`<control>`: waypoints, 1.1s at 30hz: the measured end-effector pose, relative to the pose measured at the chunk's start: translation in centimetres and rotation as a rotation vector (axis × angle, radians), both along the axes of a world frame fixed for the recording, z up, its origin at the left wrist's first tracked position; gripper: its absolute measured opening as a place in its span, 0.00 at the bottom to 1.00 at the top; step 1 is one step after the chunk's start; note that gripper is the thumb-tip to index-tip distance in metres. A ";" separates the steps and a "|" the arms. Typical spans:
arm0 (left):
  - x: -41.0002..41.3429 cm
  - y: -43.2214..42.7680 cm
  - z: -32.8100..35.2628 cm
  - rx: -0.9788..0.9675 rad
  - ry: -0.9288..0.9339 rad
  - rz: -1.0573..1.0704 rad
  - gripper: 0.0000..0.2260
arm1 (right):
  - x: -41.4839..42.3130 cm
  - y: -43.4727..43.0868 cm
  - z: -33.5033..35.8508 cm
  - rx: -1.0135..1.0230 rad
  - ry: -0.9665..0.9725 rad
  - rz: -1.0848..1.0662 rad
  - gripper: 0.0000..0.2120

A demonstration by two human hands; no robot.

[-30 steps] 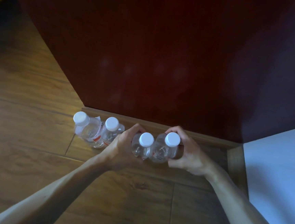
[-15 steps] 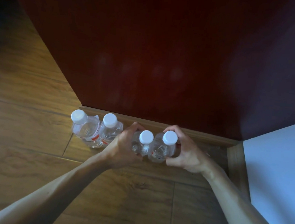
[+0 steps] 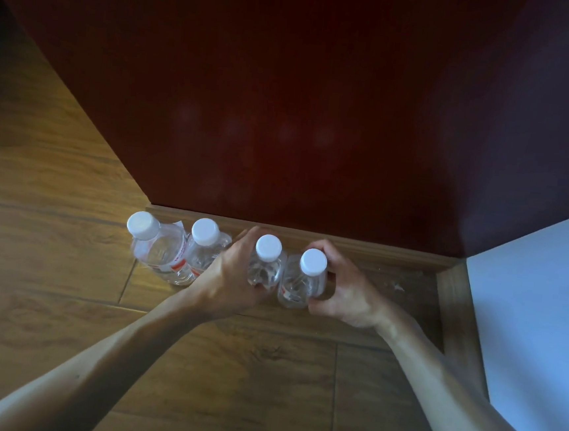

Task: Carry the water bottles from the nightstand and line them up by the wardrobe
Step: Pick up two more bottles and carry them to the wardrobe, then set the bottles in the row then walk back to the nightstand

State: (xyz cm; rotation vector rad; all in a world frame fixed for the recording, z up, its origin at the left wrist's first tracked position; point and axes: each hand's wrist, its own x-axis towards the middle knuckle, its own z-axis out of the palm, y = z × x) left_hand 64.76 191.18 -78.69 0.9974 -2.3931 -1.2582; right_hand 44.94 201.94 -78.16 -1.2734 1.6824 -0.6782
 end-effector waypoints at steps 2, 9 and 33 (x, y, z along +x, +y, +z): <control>-0.2 -0.1 0.6 -0.031 0.019 -0.005 0.28 | -0.1 0.0 -0.1 0.016 -0.005 -0.013 0.29; 0.0 -0.1 2.0 -0.117 0.052 -0.062 0.31 | -0.5 0.2 0.0 0.023 0.016 -0.003 0.28; 8.4 6.0 32.7 -0.142 -0.724 -0.260 0.40 | 4.9 8.9 31.0 0.430 0.384 0.146 0.40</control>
